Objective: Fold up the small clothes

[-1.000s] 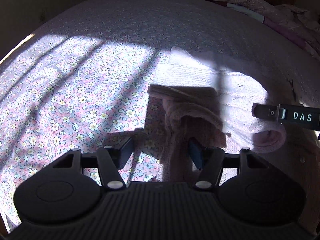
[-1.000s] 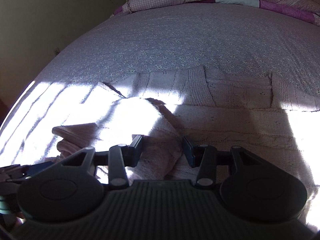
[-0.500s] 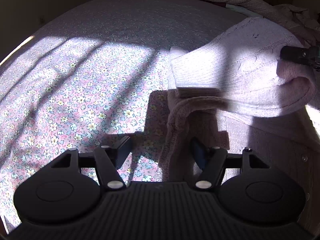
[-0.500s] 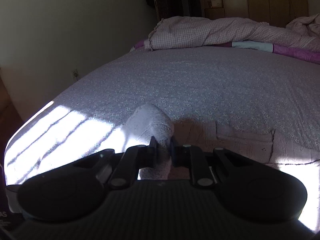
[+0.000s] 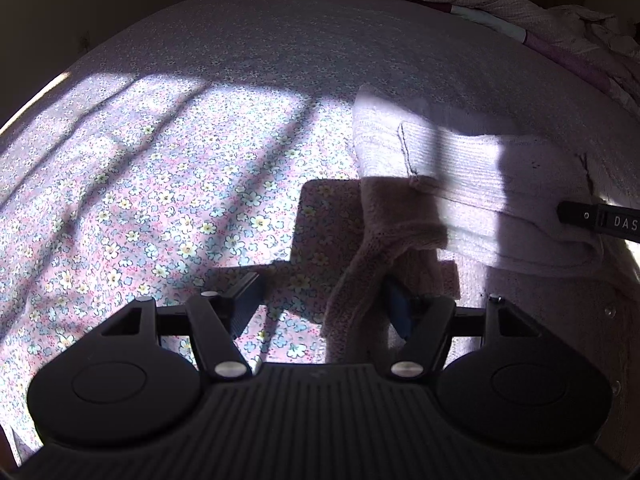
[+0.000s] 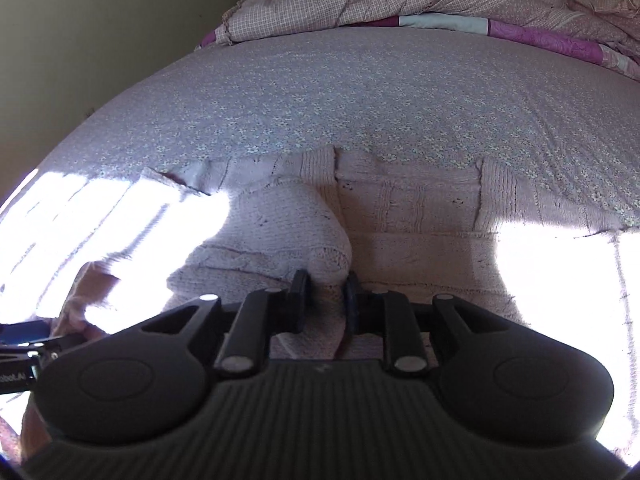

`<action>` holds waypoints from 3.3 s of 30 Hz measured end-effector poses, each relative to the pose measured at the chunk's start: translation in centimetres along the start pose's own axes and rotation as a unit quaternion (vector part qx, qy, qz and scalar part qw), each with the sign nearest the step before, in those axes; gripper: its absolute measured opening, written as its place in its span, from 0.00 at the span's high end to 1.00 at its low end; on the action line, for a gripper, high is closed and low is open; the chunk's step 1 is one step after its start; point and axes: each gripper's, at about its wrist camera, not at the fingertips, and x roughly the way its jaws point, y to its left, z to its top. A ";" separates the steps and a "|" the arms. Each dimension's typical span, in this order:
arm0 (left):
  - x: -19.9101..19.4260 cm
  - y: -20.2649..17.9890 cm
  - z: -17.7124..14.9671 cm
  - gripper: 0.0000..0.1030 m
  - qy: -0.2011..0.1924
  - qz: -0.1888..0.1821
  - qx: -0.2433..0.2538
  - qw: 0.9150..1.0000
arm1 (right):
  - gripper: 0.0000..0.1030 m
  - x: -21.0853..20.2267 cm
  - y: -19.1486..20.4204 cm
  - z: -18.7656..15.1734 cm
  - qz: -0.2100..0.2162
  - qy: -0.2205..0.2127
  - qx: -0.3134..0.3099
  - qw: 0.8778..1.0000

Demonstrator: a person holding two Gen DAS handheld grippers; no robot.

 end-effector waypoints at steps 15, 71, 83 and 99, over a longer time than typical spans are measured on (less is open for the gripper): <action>-0.7 1.3 -0.1 0.30 0.017 -0.012 -0.018 1.000 | 0.52 -1.9 9.8 0.2 0.070 -0.031 -0.110 0.991; 0.1 0.8 0.2 0.25 0.013 0.006 0.018 1.000 | 0.90 -8.0 -17.7 -5.4 -0.064 -0.086 0.213 0.971; -1.7 -2.0 2.4 0.25 -0.026 -0.020 0.039 0.999 | 0.52 -8.8 -15.7 -6.3 -0.053 -0.088 0.181 0.978; -0.6 -3.0 1.3 0.24 -0.021 -0.018 0.092 0.995 | 0.47 -9.6 -13.2 -7.5 -0.063 -0.070 0.126 0.988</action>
